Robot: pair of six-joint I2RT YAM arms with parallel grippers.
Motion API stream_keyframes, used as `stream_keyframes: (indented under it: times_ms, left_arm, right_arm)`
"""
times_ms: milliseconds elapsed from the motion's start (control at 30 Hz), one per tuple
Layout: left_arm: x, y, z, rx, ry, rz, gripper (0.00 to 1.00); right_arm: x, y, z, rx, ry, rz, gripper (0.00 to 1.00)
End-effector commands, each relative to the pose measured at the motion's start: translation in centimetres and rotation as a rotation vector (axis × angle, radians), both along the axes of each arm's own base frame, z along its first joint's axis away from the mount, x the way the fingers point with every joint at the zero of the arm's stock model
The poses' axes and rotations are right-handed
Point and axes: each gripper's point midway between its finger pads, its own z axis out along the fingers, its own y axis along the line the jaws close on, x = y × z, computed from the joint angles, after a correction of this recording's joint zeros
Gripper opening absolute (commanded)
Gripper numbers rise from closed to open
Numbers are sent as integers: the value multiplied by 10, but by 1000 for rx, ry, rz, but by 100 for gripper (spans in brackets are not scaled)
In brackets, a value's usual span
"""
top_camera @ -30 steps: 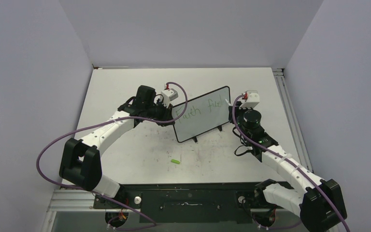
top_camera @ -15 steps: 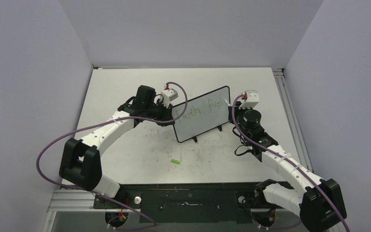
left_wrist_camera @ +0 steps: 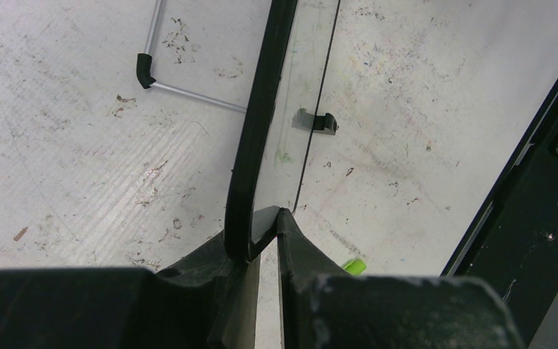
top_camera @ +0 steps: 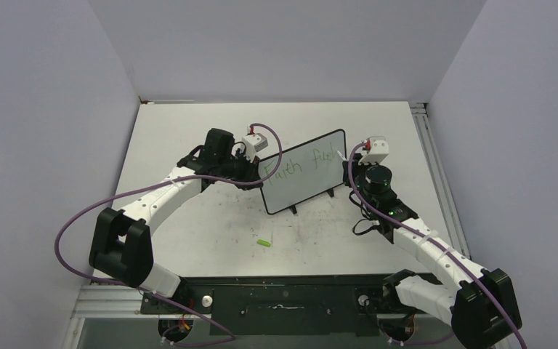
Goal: Write a sentence on the whiteboard
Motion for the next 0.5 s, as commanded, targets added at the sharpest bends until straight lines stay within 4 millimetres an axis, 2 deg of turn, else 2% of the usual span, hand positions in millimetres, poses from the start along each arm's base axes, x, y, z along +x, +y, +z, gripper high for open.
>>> stream_keyframes:
  times_ms: [0, 467]
  left_arm:
    - [11, 10, 7, 62, -83, 12, 0]
    - [11, 10, 7, 61, -82, 12, 0]
  right_arm:
    - [0, -1, 5, 11, -20, -13, 5]
    - [4, -5, 0, 2, -11, -47, 5]
